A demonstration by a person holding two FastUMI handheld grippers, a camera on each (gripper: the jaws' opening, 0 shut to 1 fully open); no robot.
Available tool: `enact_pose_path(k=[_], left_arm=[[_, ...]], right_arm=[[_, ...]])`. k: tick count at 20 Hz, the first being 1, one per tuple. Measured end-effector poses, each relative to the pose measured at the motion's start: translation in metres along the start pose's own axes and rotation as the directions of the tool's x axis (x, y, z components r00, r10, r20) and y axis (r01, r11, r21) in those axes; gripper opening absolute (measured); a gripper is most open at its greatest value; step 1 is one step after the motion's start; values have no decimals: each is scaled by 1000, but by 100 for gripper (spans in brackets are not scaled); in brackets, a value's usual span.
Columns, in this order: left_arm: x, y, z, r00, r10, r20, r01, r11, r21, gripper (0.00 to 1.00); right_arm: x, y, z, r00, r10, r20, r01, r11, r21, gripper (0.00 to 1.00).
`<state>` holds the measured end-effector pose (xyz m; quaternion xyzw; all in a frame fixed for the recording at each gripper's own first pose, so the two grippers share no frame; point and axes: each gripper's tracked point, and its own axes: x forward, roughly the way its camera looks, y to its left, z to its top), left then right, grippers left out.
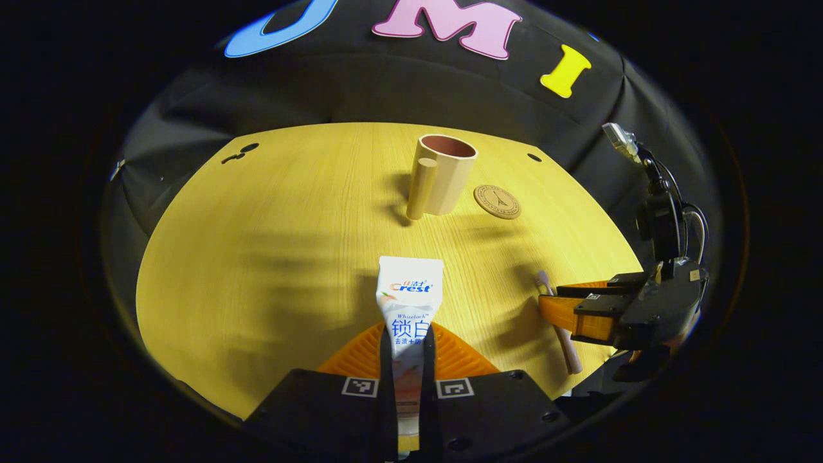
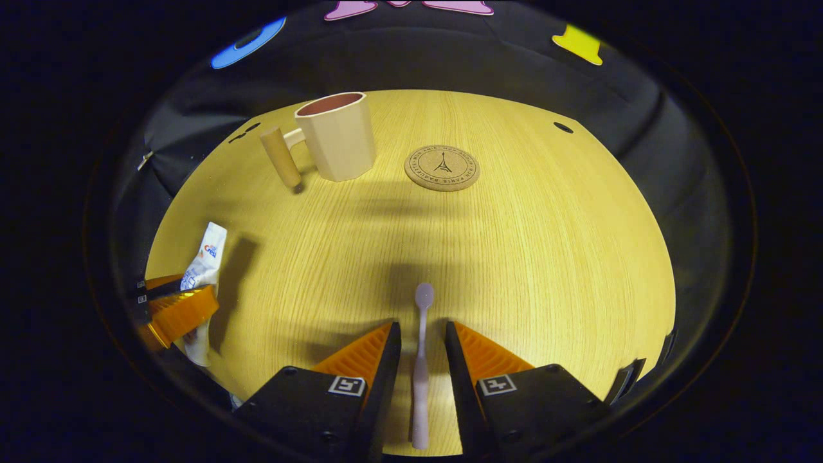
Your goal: Put the toothbrush and toothpaste on the desktop into the cup, then pick up the cup and place it on the coaster on the desktop.
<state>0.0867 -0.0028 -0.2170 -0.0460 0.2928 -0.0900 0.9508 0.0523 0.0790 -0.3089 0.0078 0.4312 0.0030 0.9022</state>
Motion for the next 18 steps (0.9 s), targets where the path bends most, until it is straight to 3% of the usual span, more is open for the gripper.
enact_pose_path(k=[2,3,4,5,9,12,18], left_arm=[[-3,4,2,1000,-7,9,7,1000,-14,18],[-4,5,2,1000,-11,11,11,1000,-21,18],[-6,6,3,1000,-14,14,14,1000,-27,19],[-6,6,4,1000,-16,18,16,999,-29,19],[-13,7,12,999,-22,44,23,999,-24,18],[-21,7,20,998,-21,65,22,1000,-20,18],[-37,-6,56,987,-39,154,44,999,-30,18]], right_arm=[[2,-5,0,1000,-23,1,23,1000,-7,46],[2,-3,0,1000,-29,-2,29,1000,-7,20],[3,-2,1,999,-35,-2,35,999,-10,20],[1,-2,1,999,-39,-6,39,999,-18,7],[0,-3,3,999,-22,24,21,999,44,5],[-10,4,9,994,48,96,-59,992,114,6],[-66,19,43,924,172,342,-192,981,25,5]])
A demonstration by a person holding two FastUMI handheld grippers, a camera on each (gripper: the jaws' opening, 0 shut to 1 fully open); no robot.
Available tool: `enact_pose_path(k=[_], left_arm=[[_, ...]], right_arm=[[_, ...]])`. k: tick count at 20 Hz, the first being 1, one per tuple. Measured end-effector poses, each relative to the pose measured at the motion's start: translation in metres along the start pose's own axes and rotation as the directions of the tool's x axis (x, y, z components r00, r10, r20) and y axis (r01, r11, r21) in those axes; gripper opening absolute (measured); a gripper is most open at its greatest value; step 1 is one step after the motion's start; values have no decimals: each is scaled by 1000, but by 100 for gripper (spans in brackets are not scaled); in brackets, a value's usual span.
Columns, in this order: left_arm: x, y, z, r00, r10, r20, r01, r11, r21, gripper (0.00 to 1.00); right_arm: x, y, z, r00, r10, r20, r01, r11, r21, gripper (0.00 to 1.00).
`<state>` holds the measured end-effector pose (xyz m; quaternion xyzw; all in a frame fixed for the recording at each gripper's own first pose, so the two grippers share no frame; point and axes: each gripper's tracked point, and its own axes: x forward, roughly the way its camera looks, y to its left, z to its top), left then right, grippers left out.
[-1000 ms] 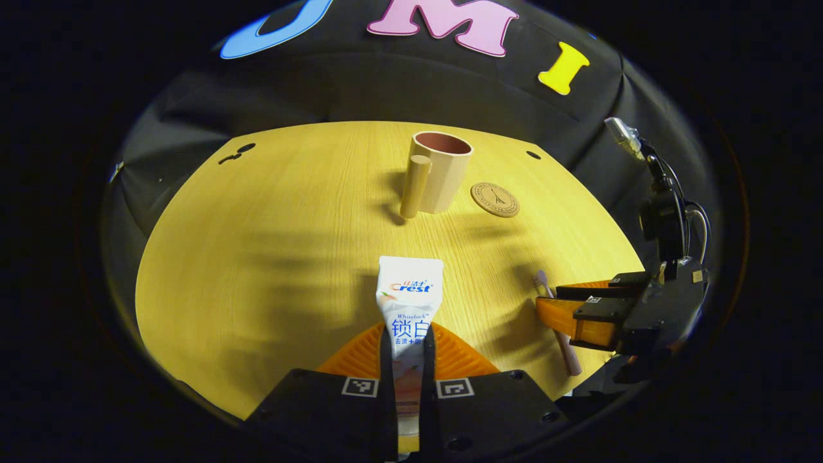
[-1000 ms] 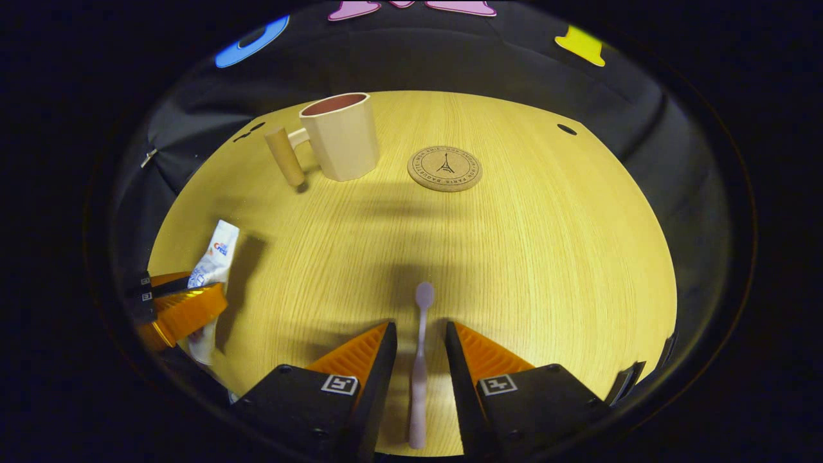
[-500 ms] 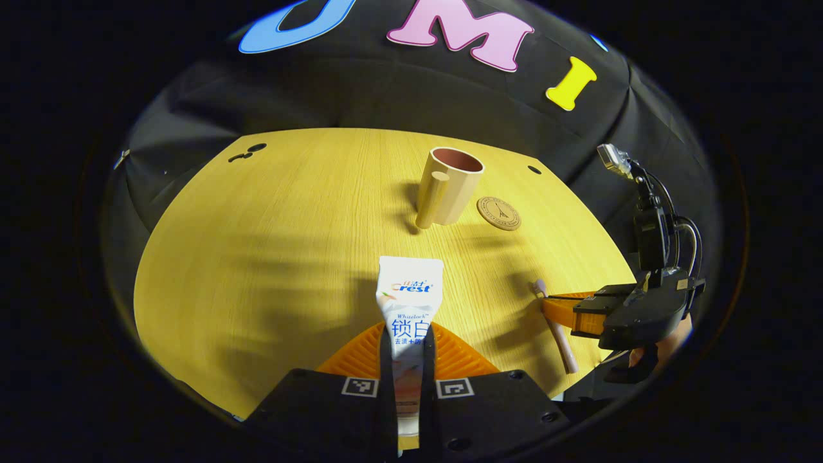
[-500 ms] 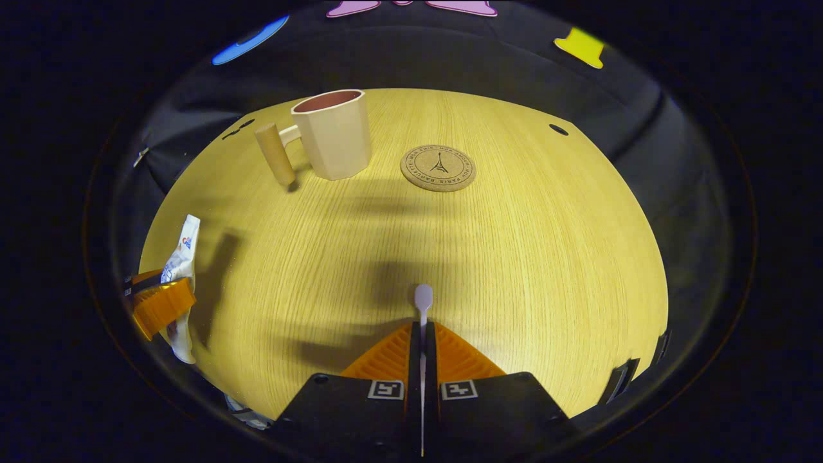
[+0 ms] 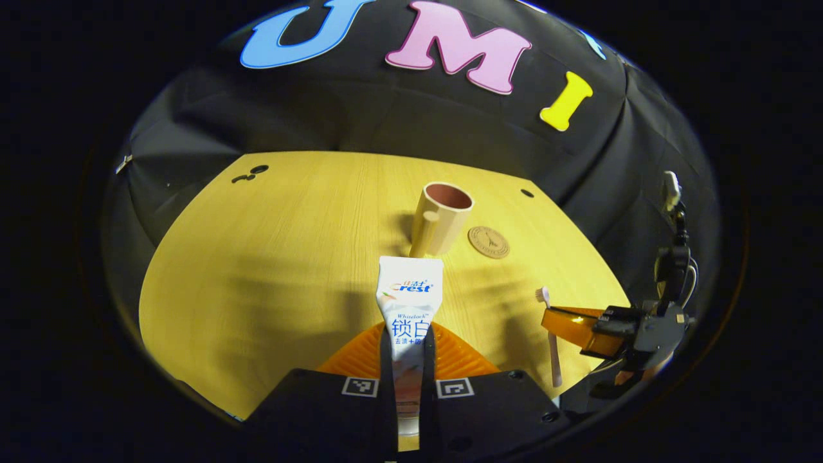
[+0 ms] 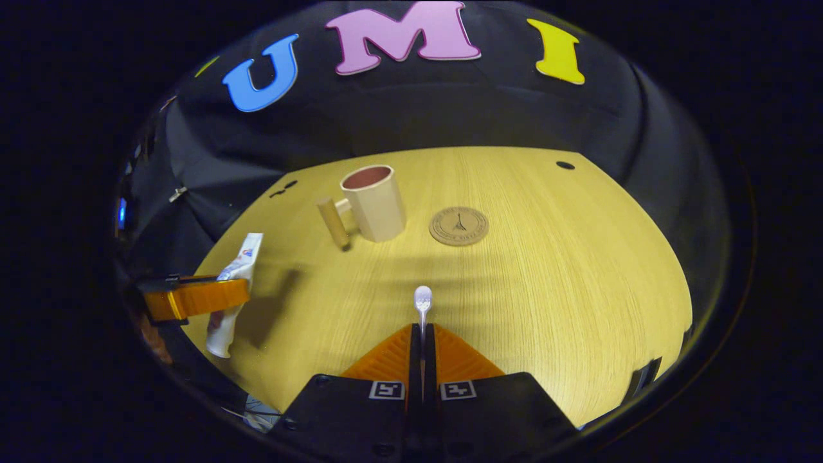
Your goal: Put the toothbrush and toothpaste on the desktop into the cup, then pick up the cup and place it on the coaster on the desktop.
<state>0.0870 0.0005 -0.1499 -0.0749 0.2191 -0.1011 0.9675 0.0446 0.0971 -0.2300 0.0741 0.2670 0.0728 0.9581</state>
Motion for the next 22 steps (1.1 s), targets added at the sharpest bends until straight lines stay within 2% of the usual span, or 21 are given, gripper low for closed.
enact_pose_path(k=[3,6,9,13,18,22], left_arm=[[-3,-12,34,997,-23,79,23,1000,-4,18],[-3,-28,78,981,-60,187,60,998,5,18],[-5,-43,126,947,-94,308,89,996,29,18],[11,-56,186,887,-126,445,121,992,40,18],[44,-71,233,825,-170,539,168,984,53,18],[77,-65,244,802,-156,577,169,985,33,18]], right_arm=[[-17,9,28,996,54,78,-55,998,7,5],[-26,12,58,986,87,140,-91,996,23,5],[-30,10,88,973,110,200,-122,992,45,5],[-31,0,111,962,134,237,-149,988,47,5],[-23,-14,114,962,147,231,-162,986,48,5],[-13,-25,117,956,157,249,-180,981,75,5]])
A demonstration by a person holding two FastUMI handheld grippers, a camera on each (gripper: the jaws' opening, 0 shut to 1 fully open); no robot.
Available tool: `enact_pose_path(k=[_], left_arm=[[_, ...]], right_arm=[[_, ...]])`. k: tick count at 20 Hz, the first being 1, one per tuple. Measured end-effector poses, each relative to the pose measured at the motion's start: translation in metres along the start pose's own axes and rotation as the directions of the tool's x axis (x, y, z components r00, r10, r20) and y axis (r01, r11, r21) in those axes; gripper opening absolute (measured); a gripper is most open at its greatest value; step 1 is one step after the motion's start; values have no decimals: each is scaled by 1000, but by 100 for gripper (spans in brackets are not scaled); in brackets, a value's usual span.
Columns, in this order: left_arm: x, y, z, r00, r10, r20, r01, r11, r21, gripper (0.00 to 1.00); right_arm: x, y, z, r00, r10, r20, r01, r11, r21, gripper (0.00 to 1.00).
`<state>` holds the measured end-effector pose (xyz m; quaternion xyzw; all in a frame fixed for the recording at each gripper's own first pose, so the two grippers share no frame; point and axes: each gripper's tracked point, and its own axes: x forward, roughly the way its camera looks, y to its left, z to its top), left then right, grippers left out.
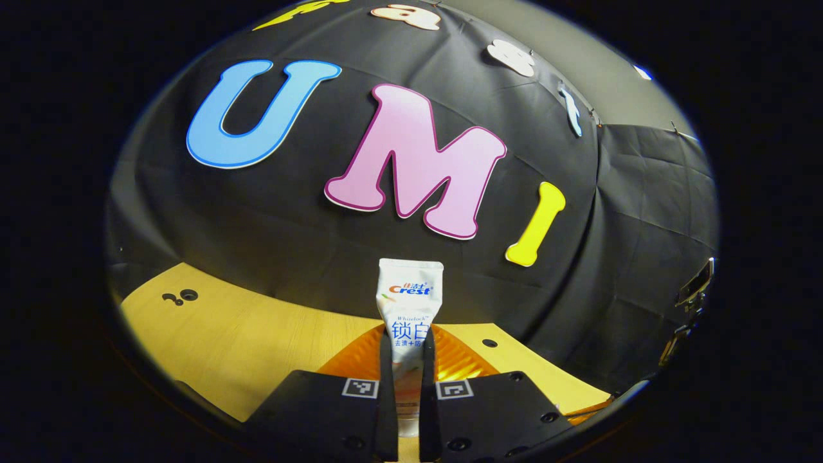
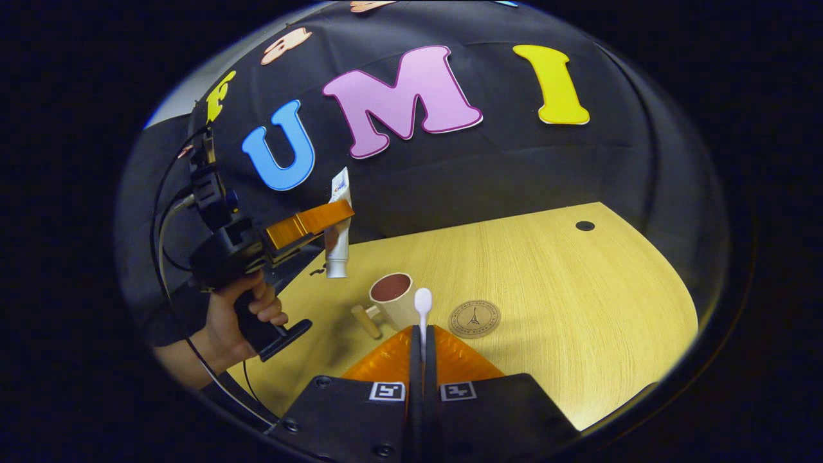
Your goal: Put the toothbrush and toothpaste on the desktop into the cup, then pick up the cup and place it on the coaster on the desktop.
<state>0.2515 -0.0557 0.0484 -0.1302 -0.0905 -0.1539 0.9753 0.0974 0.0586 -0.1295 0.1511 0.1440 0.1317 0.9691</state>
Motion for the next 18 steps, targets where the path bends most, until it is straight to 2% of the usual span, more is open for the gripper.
enact_pose_path(k=[3,8,18], left_arm=[[20,13,-16,1000,25,17,-25,1000,17,18],[36,19,-38,999,27,48,-28,999,36,18],[35,32,-70,997,56,58,-56,998,2,18]], right_arm=[[12,-12,0,1000,-4,22,4,1000,13,5],[34,-26,0,998,-9,63,8,1000,27,5],[63,-22,0,994,9,110,-11,1000,18,5]])
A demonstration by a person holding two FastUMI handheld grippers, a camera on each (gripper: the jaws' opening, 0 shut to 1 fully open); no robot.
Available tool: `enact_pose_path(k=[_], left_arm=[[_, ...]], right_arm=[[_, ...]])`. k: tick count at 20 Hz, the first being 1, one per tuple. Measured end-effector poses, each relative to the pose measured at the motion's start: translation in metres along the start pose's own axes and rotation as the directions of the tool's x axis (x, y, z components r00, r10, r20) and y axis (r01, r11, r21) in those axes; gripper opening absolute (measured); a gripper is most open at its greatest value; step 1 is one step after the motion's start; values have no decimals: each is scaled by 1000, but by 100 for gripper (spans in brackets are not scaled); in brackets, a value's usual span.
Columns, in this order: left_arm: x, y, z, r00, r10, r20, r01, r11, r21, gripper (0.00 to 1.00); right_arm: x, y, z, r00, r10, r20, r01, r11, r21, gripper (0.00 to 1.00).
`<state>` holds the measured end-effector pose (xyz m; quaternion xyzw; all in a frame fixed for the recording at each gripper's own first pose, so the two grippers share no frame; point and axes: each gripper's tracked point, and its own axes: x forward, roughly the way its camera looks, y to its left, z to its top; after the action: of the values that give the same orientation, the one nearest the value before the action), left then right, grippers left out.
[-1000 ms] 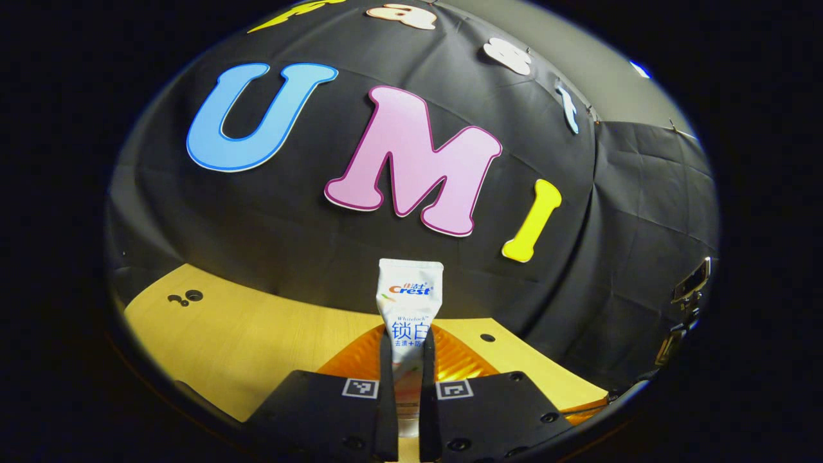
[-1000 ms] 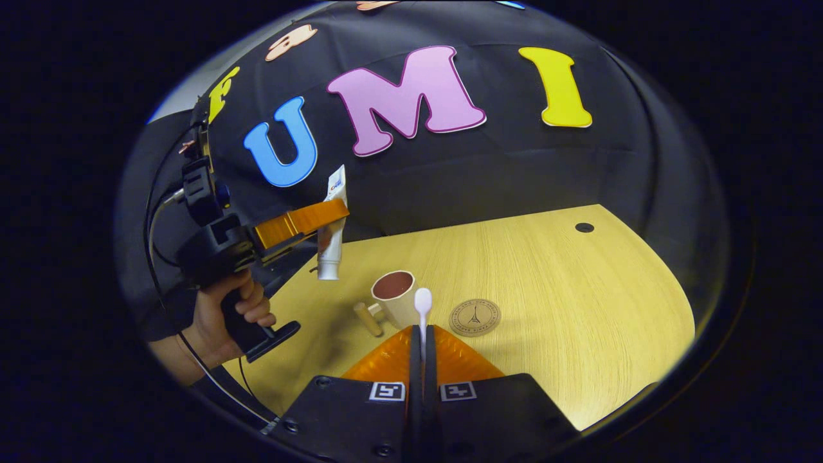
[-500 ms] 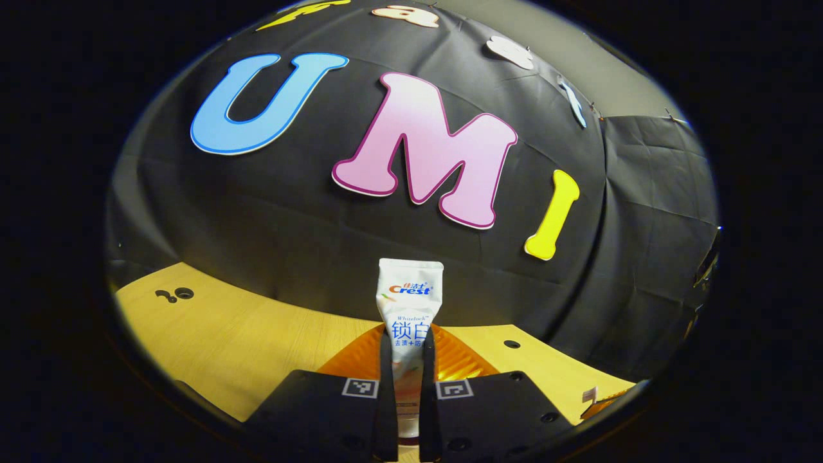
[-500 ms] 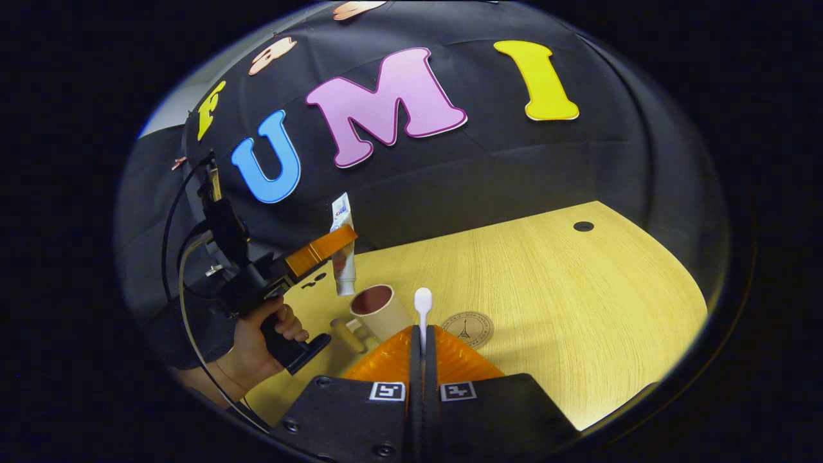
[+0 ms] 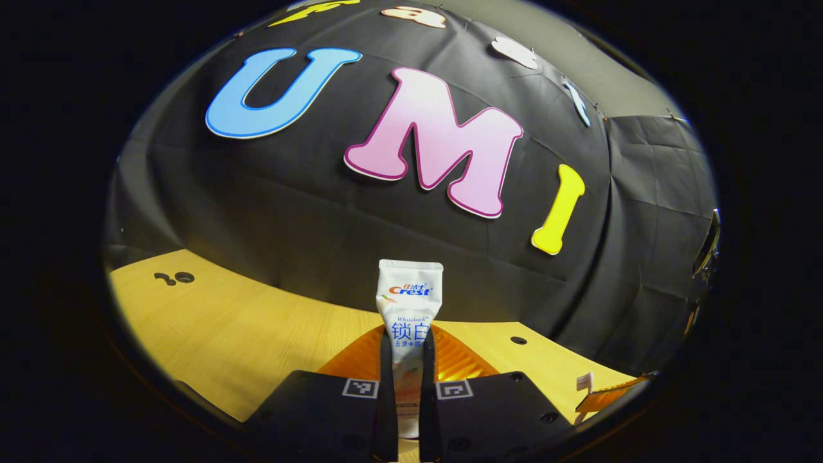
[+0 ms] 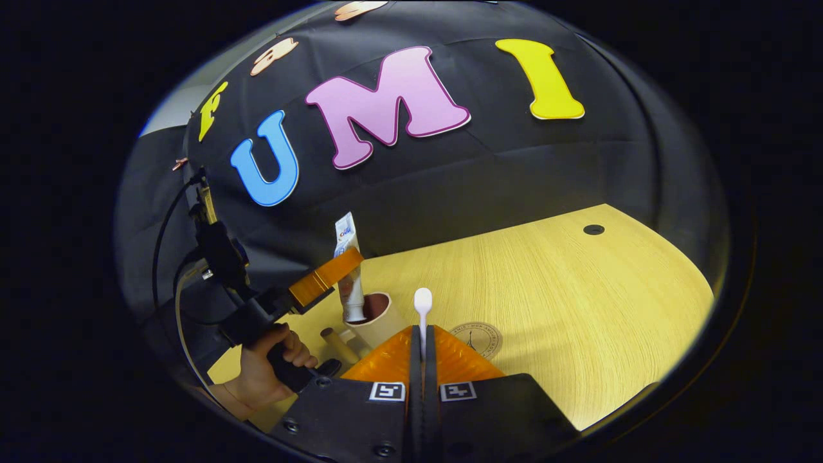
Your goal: Put the toothbrush and toothpaste on the desktop into the cup, then pick up the cup and place it on the coaster on the desktop.
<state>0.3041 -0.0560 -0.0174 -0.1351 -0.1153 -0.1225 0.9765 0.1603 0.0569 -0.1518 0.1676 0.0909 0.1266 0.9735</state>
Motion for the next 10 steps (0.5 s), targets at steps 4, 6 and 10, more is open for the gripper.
enact_pose_path(k=[4,6,10], left_arm=[[0,2,-13,999,-3,-35,3,1000,-21,18],[-4,-1,-23,998,-22,-65,20,999,-41,24],[-14,1,-34,996,-14,-87,8,998,-68,27]], right_arm=[[8,0,-1,1000,3,13,-4,1000,22,5],[11,2,0,1000,6,25,-6,1000,29,6],[15,8,10,998,19,59,-23,998,55,5]])
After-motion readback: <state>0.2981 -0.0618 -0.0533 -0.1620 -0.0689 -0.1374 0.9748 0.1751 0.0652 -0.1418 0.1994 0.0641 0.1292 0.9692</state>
